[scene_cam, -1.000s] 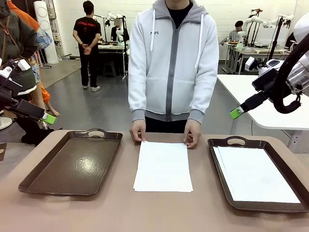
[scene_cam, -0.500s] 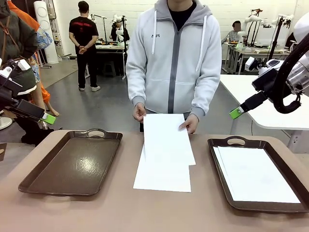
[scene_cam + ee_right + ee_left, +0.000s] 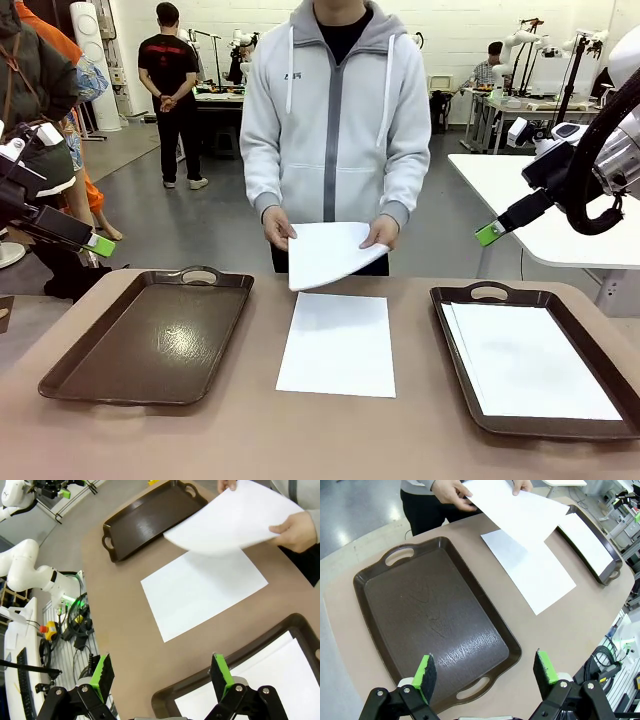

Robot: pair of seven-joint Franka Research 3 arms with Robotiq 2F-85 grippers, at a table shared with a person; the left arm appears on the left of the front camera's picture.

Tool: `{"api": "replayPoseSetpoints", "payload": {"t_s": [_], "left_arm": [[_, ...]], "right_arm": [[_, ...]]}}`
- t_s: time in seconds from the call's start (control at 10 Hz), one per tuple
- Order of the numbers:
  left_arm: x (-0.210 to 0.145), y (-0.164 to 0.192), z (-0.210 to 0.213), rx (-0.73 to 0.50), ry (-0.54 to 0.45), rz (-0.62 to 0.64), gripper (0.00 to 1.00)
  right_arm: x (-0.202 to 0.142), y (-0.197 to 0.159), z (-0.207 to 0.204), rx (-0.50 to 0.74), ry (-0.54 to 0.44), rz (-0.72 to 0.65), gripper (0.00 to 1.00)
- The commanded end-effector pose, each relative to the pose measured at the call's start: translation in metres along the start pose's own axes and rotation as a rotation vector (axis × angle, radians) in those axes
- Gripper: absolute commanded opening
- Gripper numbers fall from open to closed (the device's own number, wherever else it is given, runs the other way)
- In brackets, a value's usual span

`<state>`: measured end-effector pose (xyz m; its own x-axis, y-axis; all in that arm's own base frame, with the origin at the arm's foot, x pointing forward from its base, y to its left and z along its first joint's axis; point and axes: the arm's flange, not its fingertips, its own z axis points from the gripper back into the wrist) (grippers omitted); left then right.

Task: Sort the A4 documents.
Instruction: Receive the A4 Paper.

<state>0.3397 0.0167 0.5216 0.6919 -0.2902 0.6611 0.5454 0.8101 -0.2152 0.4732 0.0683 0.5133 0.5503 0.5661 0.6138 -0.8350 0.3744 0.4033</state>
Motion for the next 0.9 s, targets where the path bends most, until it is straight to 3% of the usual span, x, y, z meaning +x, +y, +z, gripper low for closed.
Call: {"api": "replayPoseSetpoints", "payload": {"t_s": [0.0, 0.8], "left_arm": [[-0.0001, 0.0006, -0.0007, -0.015, -0.005, 0.003, 1.00], [-0.0001, 0.0006, -0.0007, -0.015, -0.005, 0.003, 1.00]], "right_arm": [[0.0002, -0.0002, 0.0000, -0.002, -0.001, 0.001, 1.00], [0.0002, -0.0002, 0.0000, -0.002, -0.001, 0.001, 1.00]]}}
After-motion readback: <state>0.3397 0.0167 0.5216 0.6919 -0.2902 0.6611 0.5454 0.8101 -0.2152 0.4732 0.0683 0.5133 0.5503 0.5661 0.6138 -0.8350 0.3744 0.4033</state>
